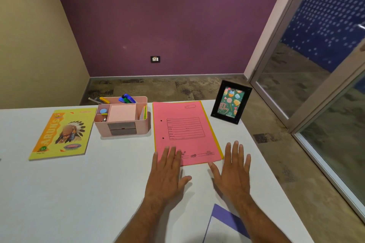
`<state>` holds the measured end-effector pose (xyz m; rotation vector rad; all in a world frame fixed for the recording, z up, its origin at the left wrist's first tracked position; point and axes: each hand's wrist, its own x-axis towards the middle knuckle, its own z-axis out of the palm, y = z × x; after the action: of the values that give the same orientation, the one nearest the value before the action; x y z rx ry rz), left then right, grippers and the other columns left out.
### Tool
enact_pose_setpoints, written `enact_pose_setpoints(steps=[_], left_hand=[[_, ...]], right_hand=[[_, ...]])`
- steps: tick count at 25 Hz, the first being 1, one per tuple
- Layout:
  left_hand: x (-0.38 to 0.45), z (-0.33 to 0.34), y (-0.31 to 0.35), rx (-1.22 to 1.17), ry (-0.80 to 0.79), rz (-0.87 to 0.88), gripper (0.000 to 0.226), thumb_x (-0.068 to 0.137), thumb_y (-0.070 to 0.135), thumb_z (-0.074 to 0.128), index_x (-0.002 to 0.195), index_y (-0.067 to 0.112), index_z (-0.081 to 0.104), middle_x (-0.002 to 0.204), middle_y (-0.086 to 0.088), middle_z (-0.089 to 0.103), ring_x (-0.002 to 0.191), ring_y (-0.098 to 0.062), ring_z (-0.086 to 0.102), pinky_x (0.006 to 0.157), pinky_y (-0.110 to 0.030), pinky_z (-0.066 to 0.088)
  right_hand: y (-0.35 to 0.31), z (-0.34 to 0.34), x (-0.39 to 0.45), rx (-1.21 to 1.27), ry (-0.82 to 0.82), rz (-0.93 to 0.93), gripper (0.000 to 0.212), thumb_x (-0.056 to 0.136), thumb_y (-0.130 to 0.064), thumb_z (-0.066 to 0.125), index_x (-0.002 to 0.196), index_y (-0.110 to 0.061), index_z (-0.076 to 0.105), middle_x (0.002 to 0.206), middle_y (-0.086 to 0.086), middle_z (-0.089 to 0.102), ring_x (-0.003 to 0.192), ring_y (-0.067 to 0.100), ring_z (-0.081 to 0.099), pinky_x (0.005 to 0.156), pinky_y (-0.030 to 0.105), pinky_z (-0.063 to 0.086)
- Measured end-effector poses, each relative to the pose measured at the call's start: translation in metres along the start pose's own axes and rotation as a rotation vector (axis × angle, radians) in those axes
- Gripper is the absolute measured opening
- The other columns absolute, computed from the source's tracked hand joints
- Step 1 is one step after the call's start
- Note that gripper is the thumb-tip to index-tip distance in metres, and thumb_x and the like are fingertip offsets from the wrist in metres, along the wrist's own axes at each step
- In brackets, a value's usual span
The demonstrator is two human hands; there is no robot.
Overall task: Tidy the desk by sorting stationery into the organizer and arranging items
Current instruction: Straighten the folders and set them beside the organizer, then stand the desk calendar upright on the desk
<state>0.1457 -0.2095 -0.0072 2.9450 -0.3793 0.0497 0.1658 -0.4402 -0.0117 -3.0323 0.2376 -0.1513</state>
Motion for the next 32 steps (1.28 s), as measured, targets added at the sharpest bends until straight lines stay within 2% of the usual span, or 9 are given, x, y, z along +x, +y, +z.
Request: enact_pose_setpoints(steps=[4, 8, 12, 16, 22, 24, 27, 29, 32], left_hand=[[-0.044, -0.007, 0.022, 0.018, -0.012, 0.097, 0.085, 0.092, 0.072, 0.021, 0.147, 0.01, 0.04, 0.156, -0.01, 0.034, 0.143, -0.032, 0.034, 0.109, -0.057, 0.02], [-0.084, -0.007, 0.038, 0.0, -0.061, 0.126, 0.084, 0.092, 0.074, 0.022, 0.148, 0.013, 0.032, 0.157, -0.01, 0.032, 0.144, -0.033, 0.032, 0.108, -0.057, 0.021], [-0.118, -0.003, 0.048, 0.006, -0.099, 0.146, 0.084, 0.092, 0.074, 0.025, 0.147, 0.012, 0.038, 0.157, -0.01, 0.032, 0.146, -0.031, 0.028, 0.11, -0.057, 0.019], [-0.14, 0.001, 0.057, 0.0, -0.119, 0.165, 0.085, 0.091, 0.073, 0.026, 0.146, 0.01, 0.041, 0.157, -0.01, 0.034, 0.146, -0.027, 0.022, 0.11, -0.057, 0.019], [-0.165, 0.009, 0.072, -0.038, -0.167, 0.205, 0.084, 0.091, 0.073, 0.027, 0.144, 0.009, 0.043, 0.154, -0.012, 0.038, 0.144, -0.027, 0.024, 0.11, -0.056, 0.017], [-0.173, 0.015, 0.078, -0.087, -0.19, 0.21, 0.083, 0.091, 0.073, 0.026, 0.143, 0.01, 0.042, 0.151, -0.011, 0.044, 0.141, -0.028, 0.032, 0.111, -0.053, 0.016], [-0.184, 0.02, 0.088, -0.191, -0.237, 0.096, 0.087, 0.089, 0.076, 0.019, 0.14, 0.011, 0.047, 0.139, -0.007, 0.058, 0.126, -0.03, 0.056, 0.106, -0.054, 0.038], [-0.189, 0.02, 0.095, -0.319, -0.27, 0.0, 0.097, 0.081, 0.08, 0.025, 0.149, 0.012, 0.034, 0.143, -0.001, 0.052, 0.129, -0.027, 0.049, 0.104, -0.047, 0.041], [-0.194, 0.026, 0.103, -0.485, -0.359, -0.153, 0.103, 0.077, 0.071, 0.052, 0.154, 0.014, 0.013, 0.146, 0.004, 0.046, 0.131, -0.026, 0.042, 0.104, -0.044, 0.04]], right_hand=[[0.02, -0.012, -0.057, -0.009, 0.026, 0.03, 0.098, 0.083, -0.081, 0.023, 0.155, -0.014, 0.017, 0.164, 0.012, 0.009, 0.15, 0.035, 0.013, 0.118, 0.06, 0.015], [0.036, -0.018, -0.109, -0.004, 0.01, 0.083, 0.101, 0.081, -0.084, 0.018, 0.154, -0.016, 0.019, 0.163, 0.013, 0.015, 0.148, 0.037, 0.019, 0.117, 0.061, 0.017], [0.055, -0.016, -0.158, -0.005, 0.02, 0.107, 0.097, 0.084, -0.08, 0.022, 0.156, -0.014, 0.015, 0.164, 0.012, 0.007, 0.151, 0.033, 0.012, 0.118, 0.06, 0.018], [0.065, -0.017, -0.197, -0.018, 0.029, 0.13, 0.095, 0.086, -0.078, 0.025, 0.156, -0.015, 0.014, 0.164, 0.011, 0.008, 0.151, 0.031, 0.009, 0.12, 0.058, 0.011], [0.081, -0.016, -0.242, -0.007, -0.01, 0.181, 0.092, 0.087, -0.077, 0.024, 0.156, -0.017, 0.009, 0.165, 0.01, 0.004, 0.152, 0.029, 0.004, 0.121, 0.055, 0.005], [0.086, -0.015, -0.257, 0.033, -0.027, 0.222, 0.091, 0.088, -0.075, 0.027, 0.156, -0.017, 0.007, 0.165, 0.01, 0.003, 0.152, 0.028, 0.002, 0.121, 0.052, 0.002], [0.093, -0.009, -0.278, 0.156, -0.062, 0.385, 0.09, 0.088, -0.074, 0.031, 0.155, -0.02, 0.006, 0.165, 0.008, 0.006, 0.152, 0.028, 0.006, 0.12, 0.052, 0.008], [0.095, -0.009, -0.289, 0.291, -0.076, 0.58, 0.092, 0.085, -0.076, 0.032, 0.153, -0.018, 0.01, 0.162, 0.011, 0.02, 0.148, 0.032, 0.019, 0.119, 0.056, 0.022], [0.094, -0.016, -0.296, 0.411, -0.083, 0.862, 0.087, 0.086, -0.068, 0.044, 0.149, -0.011, 0.024, 0.149, 0.015, 0.043, 0.134, 0.038, 0.04, 0.108, 0.058, 0.034]])
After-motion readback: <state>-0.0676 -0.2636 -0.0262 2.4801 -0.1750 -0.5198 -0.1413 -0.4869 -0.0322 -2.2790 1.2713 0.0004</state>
